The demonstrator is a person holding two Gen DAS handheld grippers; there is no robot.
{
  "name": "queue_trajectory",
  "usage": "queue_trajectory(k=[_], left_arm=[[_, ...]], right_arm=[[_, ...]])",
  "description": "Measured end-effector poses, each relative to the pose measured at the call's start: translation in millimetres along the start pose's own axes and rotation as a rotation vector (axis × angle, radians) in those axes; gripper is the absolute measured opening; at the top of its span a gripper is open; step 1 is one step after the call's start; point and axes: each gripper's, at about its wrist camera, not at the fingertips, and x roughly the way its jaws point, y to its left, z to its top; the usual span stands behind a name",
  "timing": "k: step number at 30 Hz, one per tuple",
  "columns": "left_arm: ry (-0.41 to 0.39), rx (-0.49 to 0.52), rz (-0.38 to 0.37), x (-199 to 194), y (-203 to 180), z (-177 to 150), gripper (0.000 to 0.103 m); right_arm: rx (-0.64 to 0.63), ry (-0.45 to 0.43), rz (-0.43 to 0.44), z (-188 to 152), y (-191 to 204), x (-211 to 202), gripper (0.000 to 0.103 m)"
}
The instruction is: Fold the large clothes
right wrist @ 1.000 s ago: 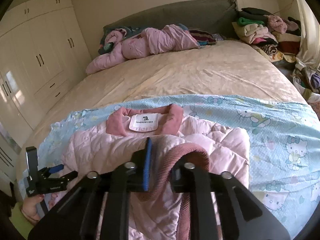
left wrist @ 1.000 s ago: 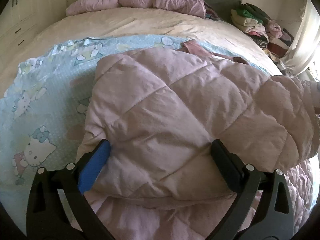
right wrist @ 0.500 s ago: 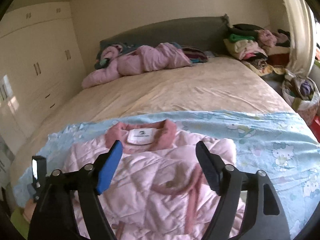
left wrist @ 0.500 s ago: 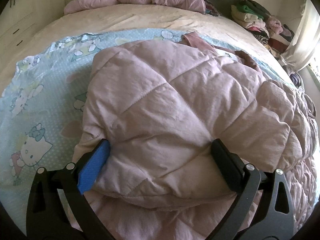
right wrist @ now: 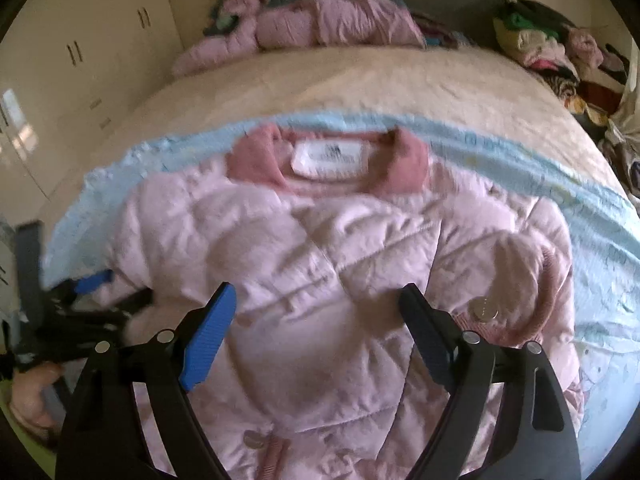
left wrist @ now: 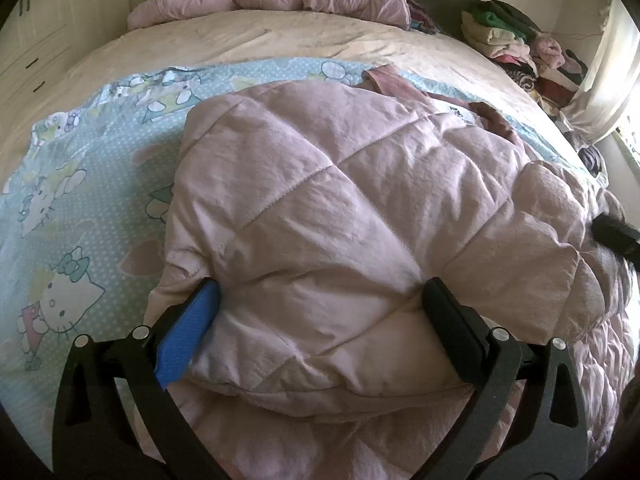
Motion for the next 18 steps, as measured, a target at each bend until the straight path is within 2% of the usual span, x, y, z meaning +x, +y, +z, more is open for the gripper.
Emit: queue_trajectory(k=[5,11,18], left_arm=[[-0.003,0.004,0.005,1,-1,-1,0.095],[-0.007,0.004,0.009,2,-1,-2,0.095],[-0.009,0.005,0.010,2,-1,-2,0.095]], right_arm=[[-0.029,0.065,-0.034,-10,1,31,0.090],[-0.027,0.064,-0.038,-14,4,46,0.096],[-0.033,0.039,-0.063,-14,6,49,0.097]])
